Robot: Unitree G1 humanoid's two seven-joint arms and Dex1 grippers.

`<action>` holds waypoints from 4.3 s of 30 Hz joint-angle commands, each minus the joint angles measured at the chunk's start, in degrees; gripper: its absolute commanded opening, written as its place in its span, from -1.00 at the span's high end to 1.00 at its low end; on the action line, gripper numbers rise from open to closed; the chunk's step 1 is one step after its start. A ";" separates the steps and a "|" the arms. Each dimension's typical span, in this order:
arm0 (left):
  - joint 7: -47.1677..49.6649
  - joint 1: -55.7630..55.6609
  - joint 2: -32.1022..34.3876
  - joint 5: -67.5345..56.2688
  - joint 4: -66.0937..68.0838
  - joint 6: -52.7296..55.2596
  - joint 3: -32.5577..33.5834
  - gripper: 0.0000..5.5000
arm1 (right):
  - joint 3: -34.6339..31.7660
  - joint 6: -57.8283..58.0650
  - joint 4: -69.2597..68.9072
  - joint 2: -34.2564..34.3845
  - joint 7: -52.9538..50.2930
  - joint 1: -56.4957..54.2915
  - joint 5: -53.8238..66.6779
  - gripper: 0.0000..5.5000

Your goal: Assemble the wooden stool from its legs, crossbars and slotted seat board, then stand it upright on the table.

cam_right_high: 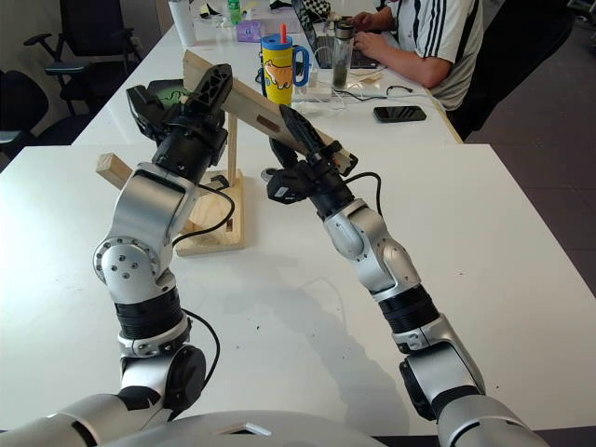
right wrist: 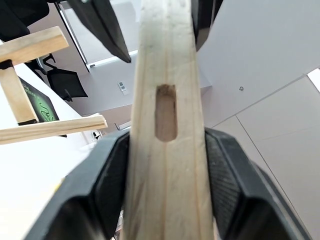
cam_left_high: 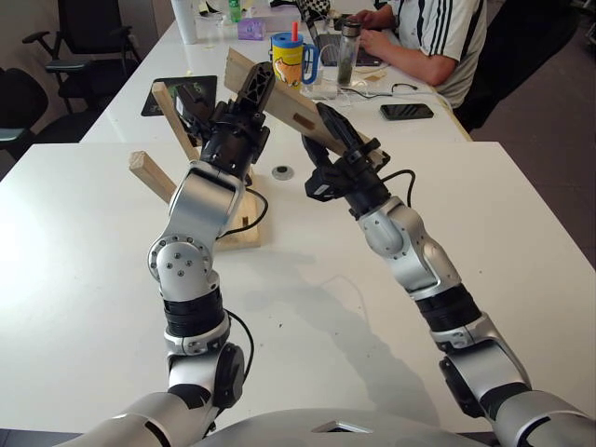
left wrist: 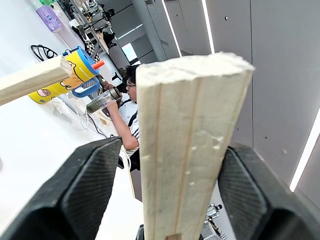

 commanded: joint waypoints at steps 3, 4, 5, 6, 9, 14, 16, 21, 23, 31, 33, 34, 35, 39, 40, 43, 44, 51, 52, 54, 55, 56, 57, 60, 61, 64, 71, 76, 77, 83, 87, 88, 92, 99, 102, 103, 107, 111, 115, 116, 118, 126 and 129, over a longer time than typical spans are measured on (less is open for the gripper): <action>-1.39 -0.62 1.32 4.39 2.20 -0.07 -0.14 0.23 | 0.41 -0.30 -1.80 -0.45 2.26 1.15 0.54 0.25; -1.79 -0.59 1.34 4.82 2.57 -0.15 -0.15 0.23 | 0.40 -0.32 -2.22 -0.45 2.71 1.46 0.84 0.25; -2.10 -0.61 1.34 5.10 2.84 -0.19 -0.14 0.23 | 0.28 -0.31 -2.61 -0.39 3.04 1.68 1.17 0.12; -2.45 -0.59 1.36 5.47 3.08 -0.21 -0.17 0.23 | 0.18 -0.30 -2.88 -0.35 3.30 1.86 1.41 0.07; -3.38 -0.52 1.12 6.36 3.79 -0.28 -0.07 0.23 | -0.06 -0.20 -3.42 -0.09 3.76 2.27 1.48 -0.11; -5.85 -0.89 1.89 9.29 5.29 -0.77 0.28 0.23 | -1.01 0.00 -4.42 1.41 7.46 2.80 7.71 -0.31; -7.37 -1.37 2.63 10.88 5.88 -0.74 0.14 0.23 | -2.27 3.10 -6.86 2.63 15.00 3.39 18.57 -0.31; -15.68 -2.35 9.15 20.44 2.43 -0.05 -5.42 0.23 | -10.44 34.75 -17.07 -1.48 40.39 -3.96 53.02 -0.31; -18.90 -2.20 11.06 23.02 1.02 -0.05 -7.42 0.23 | -11.62 42.33 -14.83 -5.02 45.94 -9.45 57.06 -0.31; -30.50 -0.33 14.85 33.66 -2.96 -1.03 -17.13 0.23 | -10.56 60.97 -4.29 -7.46 56.46 -24.90 65.85 -0.31; -31.48 -0.16 14.91 35.97 -2.74 -1.26 -17.53 0.23 | -10.41 63.36 -2.52 -7.44 57.41 -28.13 66.67 -0.31; -31.58 -0.06 15.05 36.87 -2.59 -1.23 -17.13 0.23 | -10.10 64.04 -1.81 -7.69 57.72 -29.50 66.58 -0.31; -31.83 0.10 15.56 38.55 -2.47 -1.39 -17.09 0.23 | -9.75 64.37 -1.35 -8.07 57.63 -30.51 65.98 -0.31; -32.49 0.67 16.33 42.82 -2.74 -1.41 -16.52 0.23 | -8.21 64.71 0.02 -10.09 57.92 -32.77 63.37 -0.13; -32.49 1.01 16.11 43.23 -2.93 -1.54 -16.23 0.23 | -7.77 64.74 0.17 -10.47 57.93 -32.82 62.99 -0.05; -32.43 1.30 15.56 43.68 -3.93 -0.80 -15.05 0.23 | -7.14 65.18 1.29 -10.66 58.28 -33.67 62.29 0.10; -32.22 1.64 15.59 43.70 -4.40 -0.26 -14.32 0.23 | -7.37 65.96 1.61 -10.20 58.14 -34.02 62.70 0.15; -34.12 0.70 14.73 44.84 -3.42 1.20 -14.66 0.23 | -11.21 66.70 2.68 -5.86 54.74 -34.72 64.83 0.57; -34.42 0.82 14.84 45.23 -3.30 1.38 -14.88 0.23 | -11.46 66.77 2.64 -5.51 54.59 -35.02 64.98 0.59; -34.96 1.20 15.02 45.92 -3.22 1.66 -14.88 0.23 | -11.51 66.73 2.46 -4.99 54.58 -35.39 65.20 0.59; -35.12 1.41 14.89 46.16 -3.28 1.85 -14.92 0.23 | -11.55 66.65 2.20 -4.82 54.52 -35.35 65.29 0.59; -35.25 1.67 14.82 46.37 -3.39 2.04 -15.05 0.23 | -11.60 66.61 1.90 -4.59 54.39 -35.31 65.38 0.59; -35.42 1.88 14.81 46.59 -3.47 2.26 -15.28 0.23 | -11.65 66.62 1.63 -4.37 54.23 -35.27 65.47 0.59; -36.14 2.37 15.12 47.32 -3.72 2.85 -16.00 0.23 | -11.89 66.94 1.01 -4.10 53.93 -35.15 65.78 0.59; -36.24 2.48 15.11 47.51 -3.77 2.97 -15.99 0.23 | -12.03 67.10 1.02 -4.12 53.93 -35.11 65.92 0.59; -36.66 2.54 14.89 47.74 -3.90 3.41 -15.71 0.23 | -12.80 68.00 1.65 -4.09 53.57 -35.22 66.44 0.43; -37.38 2.37 14.71 47.96 -3.56 4.06 -14.90 0.23 | -14.07 67.59 1.48 -4.02 53.93 -34.99 67.10 0.31; -37.72 2.41 14.69 48.38 -3.45 4.06 -14.93 0.23 | -13.79 67.51 0.10 -4.04 54.39 -34.22 67.76 0.55; -37.75 2.33 14.59 48.41 -3.39 4.08 -14.99 0.23 | -13.71 67.34 0.00 -3.98 54.35 -34.08 67.70 0.56; -38.22 2.05 14.45 47.85 -3.40 4.69 -14.53 0.23 | -13.62 66.28 0.97 -3.82 53.01 -33.75 66.31 0.57; -38.17 1.95 14.35 47.34 -3.80 5.52 -13.78 -0.02 | -13.45 65.11 0.70 -4.01 51.40 -32.54 64.84 0.62; -38.22 1.88 14.30 47.22 -4.03 5.81 -13.60 -0.07 | -13.25 64.68 0.52 -4.26 50.86 -31.95 64.29 0.62; -37.97 1.43 14.60 46.81 -5.78 7.00 -12.10 -0.09 | -12.37 62.00 1.01 -4.66 47.77 -28.65 61.02 0.62; -37.88 -0.20 18.21 43.98 -10.83 11.13 -4.83 -0.09 | -17.62 66.52 -2.46 3.41 33.20 -20.94 61.36 0.62; -37.30 -2.40 21.13 41.36 -12.53 13.42 0.96 -0.09 | -21.17 69.04 -5.58 8.66 25.94 -18.25 62.52 0.62; -36.84 -3.10 22.22 40.68 -12.88 14.23 2.99 -0.09 | -22.27 69.76 -6.87 10.12 23.88 -17.65 62.89 0.62; -32.77 -7.48 27.57 37.09 -12.26 18.07 14.72 -0.09 | -25.87 73.65 -12.58 15.64 16.14 -15.67 64.27 0.62; -28.85 -9.53 35.39 38.39 -8.22 24.24 21.71 -0.09 | -27.59 78.76 -18.63 22.70 8.08 -12.88 64.76 0.62; -25.36 -4.71 36.96 41.19 -5.30 31.63 22.93 -0.09 | -28.77 79.57 -19.25 28.48 2.39 -11.28 64.37 0.62; -25.10 -3.49 36.70 41.56 -5.06 32.59 23.17 -0.09 | -28.87 79.41 -19.10 29.27 1.59 -11.22 64.48 0.62; -25.37 -0.31 37.52 43.09 -3.07 33.76 22.96 -0.09 | -28.69 78.52 -18.79 30.29 -0.18 -10.78 64.36 0.62; -36.70 19.19 42.68 53.24 7.71 22.24 8.41 -0.09 | -28.75 74.53 -17.64 32.31 -4.28 -10.68 66.41 0.62; -40.89 23.11 41.21 57.19 11.06 15.95 -0.79 -0.09 | -28.95 73.62 -17.35 32.23 -5.08 -11.04 68.13 0.62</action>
